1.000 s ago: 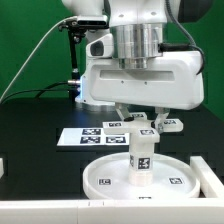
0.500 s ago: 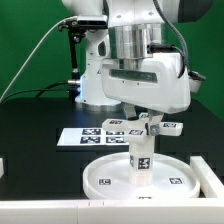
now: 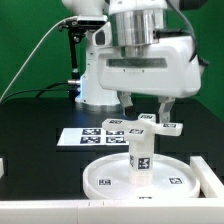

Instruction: Assemble round table

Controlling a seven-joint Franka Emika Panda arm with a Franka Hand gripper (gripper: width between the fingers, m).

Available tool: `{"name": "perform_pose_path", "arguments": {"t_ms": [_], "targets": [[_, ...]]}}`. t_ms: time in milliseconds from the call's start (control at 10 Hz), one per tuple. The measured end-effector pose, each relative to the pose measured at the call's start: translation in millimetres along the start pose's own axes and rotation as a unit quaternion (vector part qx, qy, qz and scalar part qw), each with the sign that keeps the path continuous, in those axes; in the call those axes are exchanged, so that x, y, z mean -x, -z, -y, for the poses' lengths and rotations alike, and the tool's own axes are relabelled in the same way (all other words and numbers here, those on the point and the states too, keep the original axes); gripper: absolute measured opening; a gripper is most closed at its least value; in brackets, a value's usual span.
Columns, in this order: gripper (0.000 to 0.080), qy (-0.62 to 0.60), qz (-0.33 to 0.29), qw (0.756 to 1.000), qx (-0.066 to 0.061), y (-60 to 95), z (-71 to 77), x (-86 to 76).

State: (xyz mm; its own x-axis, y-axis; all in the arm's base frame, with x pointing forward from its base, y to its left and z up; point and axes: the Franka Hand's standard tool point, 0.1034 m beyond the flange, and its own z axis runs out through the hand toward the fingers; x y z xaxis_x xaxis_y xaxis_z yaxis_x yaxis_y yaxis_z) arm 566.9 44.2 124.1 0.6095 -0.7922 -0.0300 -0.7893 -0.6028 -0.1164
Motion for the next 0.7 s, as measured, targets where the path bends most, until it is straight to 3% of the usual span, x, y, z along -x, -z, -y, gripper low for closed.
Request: {"name": "perform_pose_path", "arguments": {"t_ms": [200, 400, 700], "targets": [[0.0648, 0.086, 0.0, 0.996, -0.008, 15.0, 6.3, -1.2], [0.0649, 0.249, -0.002, 0.968, -0.006, 12.0, 4.7, -0.3], [0.0649, 0.372, -0.011, 0.928, -0.004, 4.7, 0.3, 3.2]]}}
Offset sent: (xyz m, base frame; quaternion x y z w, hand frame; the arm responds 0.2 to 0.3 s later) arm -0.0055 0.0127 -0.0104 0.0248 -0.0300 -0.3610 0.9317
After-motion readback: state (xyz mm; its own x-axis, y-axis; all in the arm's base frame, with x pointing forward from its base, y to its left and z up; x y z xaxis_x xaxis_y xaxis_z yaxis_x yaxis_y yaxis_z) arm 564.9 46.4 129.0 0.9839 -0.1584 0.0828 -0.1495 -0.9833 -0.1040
